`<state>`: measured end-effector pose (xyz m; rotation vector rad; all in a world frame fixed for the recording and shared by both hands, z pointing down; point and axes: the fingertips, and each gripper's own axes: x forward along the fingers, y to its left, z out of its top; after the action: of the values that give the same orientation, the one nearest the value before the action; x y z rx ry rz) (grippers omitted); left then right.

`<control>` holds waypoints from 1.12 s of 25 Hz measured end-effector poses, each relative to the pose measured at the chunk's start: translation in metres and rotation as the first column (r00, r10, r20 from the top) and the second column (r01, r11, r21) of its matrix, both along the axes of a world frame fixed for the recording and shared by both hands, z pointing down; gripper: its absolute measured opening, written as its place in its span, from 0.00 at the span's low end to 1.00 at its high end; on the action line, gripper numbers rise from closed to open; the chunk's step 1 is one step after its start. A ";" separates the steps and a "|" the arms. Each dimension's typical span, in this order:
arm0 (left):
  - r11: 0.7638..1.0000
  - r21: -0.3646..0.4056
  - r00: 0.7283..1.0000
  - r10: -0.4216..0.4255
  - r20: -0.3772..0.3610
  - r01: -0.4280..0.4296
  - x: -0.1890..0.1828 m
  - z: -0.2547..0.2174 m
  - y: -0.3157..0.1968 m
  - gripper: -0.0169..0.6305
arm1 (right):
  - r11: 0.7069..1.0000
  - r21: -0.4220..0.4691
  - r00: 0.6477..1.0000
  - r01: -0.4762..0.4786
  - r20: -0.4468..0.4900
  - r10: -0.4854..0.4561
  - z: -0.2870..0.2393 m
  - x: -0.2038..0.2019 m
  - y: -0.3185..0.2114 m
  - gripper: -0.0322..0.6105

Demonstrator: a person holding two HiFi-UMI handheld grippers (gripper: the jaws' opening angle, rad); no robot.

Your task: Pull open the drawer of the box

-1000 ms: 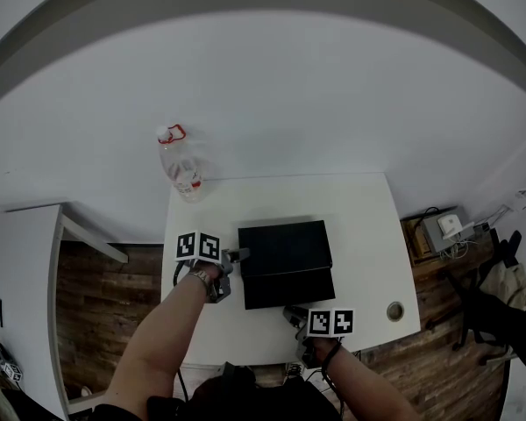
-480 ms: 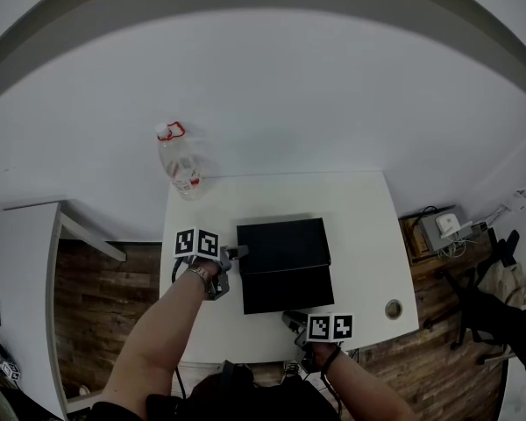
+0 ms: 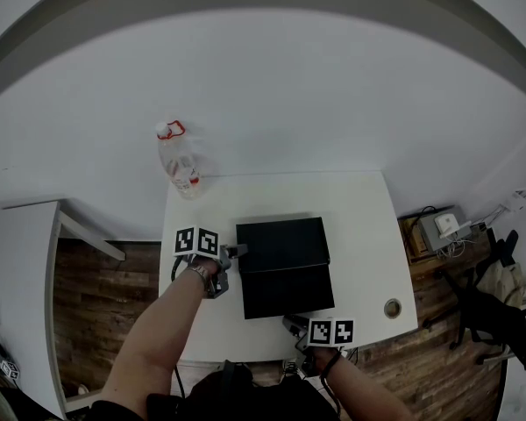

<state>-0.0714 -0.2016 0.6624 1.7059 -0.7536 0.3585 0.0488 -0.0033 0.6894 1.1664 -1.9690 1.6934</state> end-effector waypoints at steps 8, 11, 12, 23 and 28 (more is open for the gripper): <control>1.000 0.003 1.000 0.003 0.007 -0.003 0.000 0.000 -0.001 0.29 | 1.000 -0.005 1.000 0.001 0.002 -0.001 0.003 -0.001 0.001 0.16; 1.000 0.006 1.000 -0.001 0.008 0.001 0.000 0.000 -0.001 0.29 | 1.000 -0.002 1.000 0.005 0.004 -0.005 0.004 -0.004 0.003 0.16; 1.000 0.007 1.000 -0.001 0.009 0.001 0.000 -0.001 -0.001 0.29 | 1.000 0.001 1.000 0.006 0.004 -0.006 0.004 -0.004 0.003 0.16; 0.999 0.024 0.999 -0.027 0.040 0.026 -0.001 -0.001 -0.001 0.29 | 1.000 0.011 1.000 0.006 0.011 -0.006 0.004 -0.005 0.002 0.17; 0.996 0.058 0.998 -0.065 0.002 0.064 -0.002 -0.003 -0.001 0.29 | 0.999 0.010 0.997 0.048 0.056 -0.049 -0.002 -0.009 0.018 0.23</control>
<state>-0.0733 -0.2021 0.6595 1.7310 -0.8269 0.2980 0.0398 0.0150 0.6872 1.0761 -2.0230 1.7130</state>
